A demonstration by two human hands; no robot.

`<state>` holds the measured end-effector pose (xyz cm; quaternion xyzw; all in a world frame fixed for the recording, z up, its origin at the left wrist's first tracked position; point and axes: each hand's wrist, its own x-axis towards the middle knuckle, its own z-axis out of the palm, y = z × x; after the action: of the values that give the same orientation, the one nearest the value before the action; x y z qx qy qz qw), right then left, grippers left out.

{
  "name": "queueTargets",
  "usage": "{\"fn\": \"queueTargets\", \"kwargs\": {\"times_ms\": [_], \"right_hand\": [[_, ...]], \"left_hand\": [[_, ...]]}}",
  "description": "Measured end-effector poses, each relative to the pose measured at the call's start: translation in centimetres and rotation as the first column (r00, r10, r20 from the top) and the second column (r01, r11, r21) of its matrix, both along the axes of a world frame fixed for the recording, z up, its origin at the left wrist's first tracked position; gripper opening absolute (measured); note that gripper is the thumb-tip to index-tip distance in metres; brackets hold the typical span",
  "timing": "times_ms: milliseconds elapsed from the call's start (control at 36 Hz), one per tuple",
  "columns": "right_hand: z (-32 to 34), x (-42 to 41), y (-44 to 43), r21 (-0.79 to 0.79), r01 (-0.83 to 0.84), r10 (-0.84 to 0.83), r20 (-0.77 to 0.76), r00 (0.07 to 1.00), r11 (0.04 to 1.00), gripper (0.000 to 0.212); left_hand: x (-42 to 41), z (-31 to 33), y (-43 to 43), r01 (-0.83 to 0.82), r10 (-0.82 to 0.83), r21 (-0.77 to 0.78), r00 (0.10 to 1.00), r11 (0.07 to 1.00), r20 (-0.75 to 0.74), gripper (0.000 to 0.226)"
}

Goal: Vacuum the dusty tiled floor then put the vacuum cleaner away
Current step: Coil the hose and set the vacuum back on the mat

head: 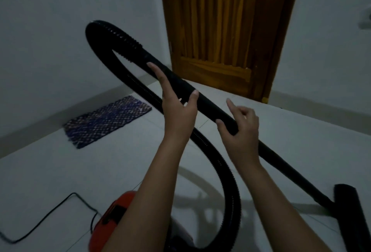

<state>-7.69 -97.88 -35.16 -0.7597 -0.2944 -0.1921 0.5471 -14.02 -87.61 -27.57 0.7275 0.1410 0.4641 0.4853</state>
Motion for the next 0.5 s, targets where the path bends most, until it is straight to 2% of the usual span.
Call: {"fn": "queueTargets", "kwargs": {"times_ms": [56, 83, 167, 278, 389, 500], "right_hand": [[-0.4, 0.8, 1.0, -0.133, -0.05, 0.059, 0.066, 0.996, 0.99, 0.052], [-0.6, 1.1, 1.4, -0.176, -0.112, 0.122, 0.049, 0.991, 0.978, 0.053], [-1.2, 1.1, 2.5, -0.225, -0.279, 0.278, -0.036, 0.96, 0.934, 0.055], [-3.0, 0.2, 3.7, -0.249, -0.3, 0.299, -0.042, 0.953, 0.921, 0.056], [-4.9, -1.0, 4.9, -0.266, -0.287, 0.283, -0.056, 0.958, 0.92, 0.055], [-6.3, -2.0, 6.1, -0.315, -0.245, 0.246, -0.037, 0.969, 0.917, 0.055]], "left_hand": [[-0.7, -0.3, 0.9, 0.025, -0.024, -0.004, 1.0, 1.0, 0.015, 0.108], [-1.1, -0.6, 1.3, 0.038, -0.038, -0.009, 0.999, 0.999, 0.023, 0.11], [-2.1, -1.7, 2.7, 0.041, -0.041, -0.032, 0.999, 0.999, 0.011, 0.112], [-4.4, -4.2, 4.6, 0.055, -0.057, -0.079, 0.998, 0.995, -0.013, 0.103], [-8.9, -9.2, 7.7, -0.04, 0.02, -0.093, 0.978, 0.995, -0.207, 0.076], [-15.4, -15.7, 10.3, -0.136, 0.056, -0.142, 0.885, 0.98, -0.461, 0.05]]}}
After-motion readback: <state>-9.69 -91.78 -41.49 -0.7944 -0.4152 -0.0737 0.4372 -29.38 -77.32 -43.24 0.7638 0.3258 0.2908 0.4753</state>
